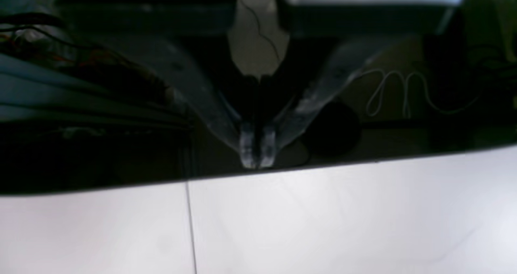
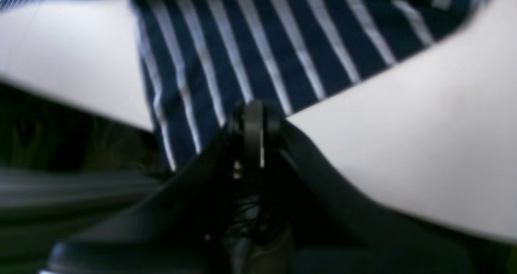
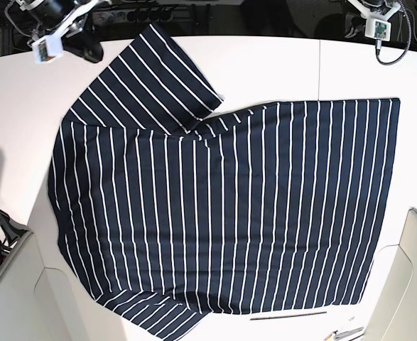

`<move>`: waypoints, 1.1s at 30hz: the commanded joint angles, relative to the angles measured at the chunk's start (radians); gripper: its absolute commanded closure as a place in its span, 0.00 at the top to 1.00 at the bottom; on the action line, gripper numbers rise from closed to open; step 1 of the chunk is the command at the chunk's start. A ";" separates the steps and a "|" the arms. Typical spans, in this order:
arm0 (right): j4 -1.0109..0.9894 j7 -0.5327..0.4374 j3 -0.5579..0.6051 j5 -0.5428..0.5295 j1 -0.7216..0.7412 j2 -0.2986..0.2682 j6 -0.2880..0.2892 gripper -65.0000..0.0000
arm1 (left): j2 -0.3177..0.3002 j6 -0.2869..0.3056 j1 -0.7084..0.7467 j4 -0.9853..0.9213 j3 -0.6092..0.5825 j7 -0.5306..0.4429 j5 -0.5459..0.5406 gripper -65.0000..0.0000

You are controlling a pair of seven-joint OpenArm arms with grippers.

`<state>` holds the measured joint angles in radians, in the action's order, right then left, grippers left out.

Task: Fold the T-shirt properly
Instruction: 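Move right gripper to the sleeve edge and left gripper to the shoulder corner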

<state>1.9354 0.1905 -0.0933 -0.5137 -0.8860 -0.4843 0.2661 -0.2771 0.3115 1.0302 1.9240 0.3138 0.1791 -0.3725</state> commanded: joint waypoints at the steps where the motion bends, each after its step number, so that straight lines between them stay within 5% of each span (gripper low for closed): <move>1: 0.016 0.014 -0.024 -0.028 0.008 0.010 -0.011 0.07 | -0.003 -0.001 0.013 0.014 0.006 -0.018 -0.006 0.16; 5: 0.015 0.151 -0.072 -0.053 0.076 0.062 -0.029 0.34 | -0.004 -0.001 -0.003 0.014 0.006 -0.017 -0.005 0.42; 9: 0.015 0.233 -0.076 -0.056 0.116 0.082 -0.066 0.56 | -0.005 -0.001 -0.016 0.014 0.006 -0.008 -0.005 0.47; 17: -0.008 0.288 -0.075 -0.108 0.118 0.094 -0.079 0.57 | -0.008 -0.001 -0.035 0.014 0.006 0.065 -0.005 0.47; 30: -0.014 0.289 -0.043 -0.099 0.129 0.192 -0.049 0.57 | -0.012 -0.001 -0.036 0.014 0.007 0.065 -0.005 0.47; 33: -0.014 0.288 -0.043 -0.096 0.135 0.204 -0.053 0.57 | -0.024 -0.001 -0.036 0.014 0.008 0.066 -0.006 0.54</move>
<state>1.9091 0.4950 -0.1345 -0.6052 -0.7471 -0.2760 0.2089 -0.2943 0.3115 0.9806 1.9240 0.3138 0.2588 -0.3752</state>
